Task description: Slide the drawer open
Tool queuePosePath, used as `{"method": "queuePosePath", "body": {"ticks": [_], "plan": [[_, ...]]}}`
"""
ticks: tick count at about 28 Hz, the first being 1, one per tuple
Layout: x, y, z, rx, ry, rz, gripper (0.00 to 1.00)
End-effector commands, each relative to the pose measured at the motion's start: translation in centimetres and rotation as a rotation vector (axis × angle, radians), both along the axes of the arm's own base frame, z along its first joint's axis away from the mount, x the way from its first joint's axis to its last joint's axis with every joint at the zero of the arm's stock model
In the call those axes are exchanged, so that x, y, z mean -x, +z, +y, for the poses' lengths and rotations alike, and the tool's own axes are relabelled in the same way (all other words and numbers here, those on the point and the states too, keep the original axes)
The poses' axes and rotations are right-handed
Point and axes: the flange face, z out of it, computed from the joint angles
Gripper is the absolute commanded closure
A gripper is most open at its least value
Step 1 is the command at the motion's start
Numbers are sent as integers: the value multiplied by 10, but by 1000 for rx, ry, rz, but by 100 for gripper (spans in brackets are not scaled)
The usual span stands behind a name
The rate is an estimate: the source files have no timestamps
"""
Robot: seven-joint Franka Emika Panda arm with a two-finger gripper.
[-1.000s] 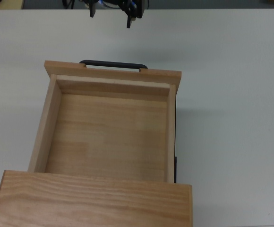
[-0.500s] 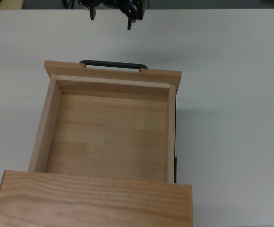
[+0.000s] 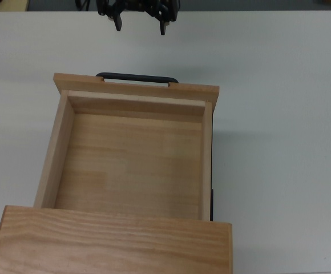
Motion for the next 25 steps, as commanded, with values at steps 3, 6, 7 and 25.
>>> {"method": "queuePosePath", "body": {"ticks": [3, 6, 7, 25], "plan": [[-1, 5, 0, -25, 27, 15, 0], [-1, 5, 0, -23, 27, 15, 0], [-1, 5, 0, -23, 29, 15, 0], [-3, 14, -8, -31, 24, -3, 0]]}}
